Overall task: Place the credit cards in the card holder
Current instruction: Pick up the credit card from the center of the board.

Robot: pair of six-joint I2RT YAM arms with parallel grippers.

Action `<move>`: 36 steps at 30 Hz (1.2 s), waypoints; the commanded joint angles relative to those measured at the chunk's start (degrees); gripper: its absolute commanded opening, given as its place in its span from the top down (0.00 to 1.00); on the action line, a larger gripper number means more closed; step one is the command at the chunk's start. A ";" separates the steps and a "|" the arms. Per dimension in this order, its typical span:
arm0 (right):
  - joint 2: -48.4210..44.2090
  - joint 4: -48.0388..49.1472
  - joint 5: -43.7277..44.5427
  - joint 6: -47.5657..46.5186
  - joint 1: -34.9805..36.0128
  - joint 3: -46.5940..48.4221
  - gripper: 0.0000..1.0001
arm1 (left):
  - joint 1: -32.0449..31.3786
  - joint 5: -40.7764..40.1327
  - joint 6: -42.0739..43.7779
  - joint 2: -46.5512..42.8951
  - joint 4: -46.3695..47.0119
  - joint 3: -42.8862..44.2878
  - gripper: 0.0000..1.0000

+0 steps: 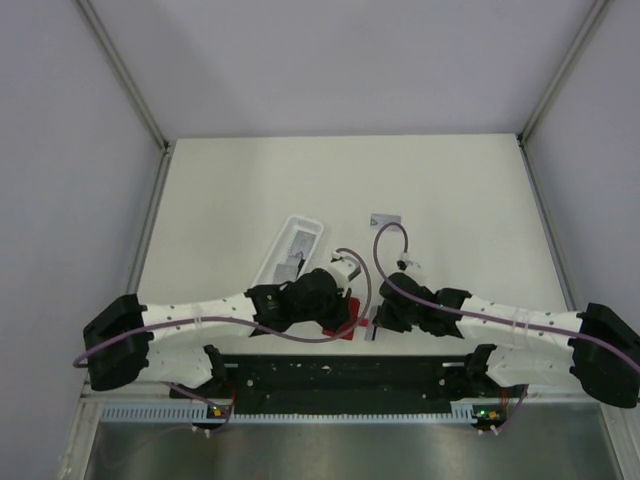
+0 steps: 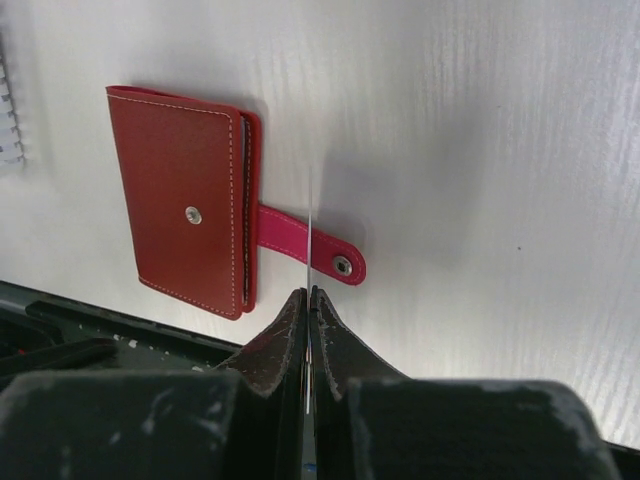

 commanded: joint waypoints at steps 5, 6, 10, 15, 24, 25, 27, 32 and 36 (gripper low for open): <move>-2.51 5.20 -1.93 1.55 -0.97 -3.03 1.00 | -4.72 -0.94 0.04 10.61 6.20 5.82 1.00; -3.20 5.38 -2.19 1.81 -1.15 -3.65 1.00 | -4.81 -1.11 -0.22 11.75 6.82 6.00 1.00; -5.40 6.00 -2.72 2.34 -2.11 -5.67 1.00 | -5.25 -2.60 -0.49 14.84 7.18 6.61 1.00; -7.16 6.26 -3.25 2.70 -2.91 -7.52 1.00 | -5.52 -5.15 0.21 18.53 5.69 8.28 1.00; -6.99 6.70 -3.86 2.34 -3.26 -8.13 1.00 | -6.04 -11.83 0.65 25.03 -2.39 13.20 1.00; -6.99 6.70 -3.95 2.34 -3.35 -8.22 1.00 | -6.04 -12.62 0.39 25.47 -3.71 13.73 1.00; -6.99 6.79 -4.04 2.34 -3.43 -8.40 1.00 | -6.04 -14.46 0.04 26.26 -6.08 14.69 1.00; -6.90 6.88 -4.13 2.26 -3.61 -8.57 1.00 | -6.13 -18.42 0.30 27.15 -10.75 16.37 1.00; -7.08 6.96 -4.21 2.34 -3.70 -8.84 1.00 | -6.04 -21.15 1.26 26.62 -13.21 17.25 1.00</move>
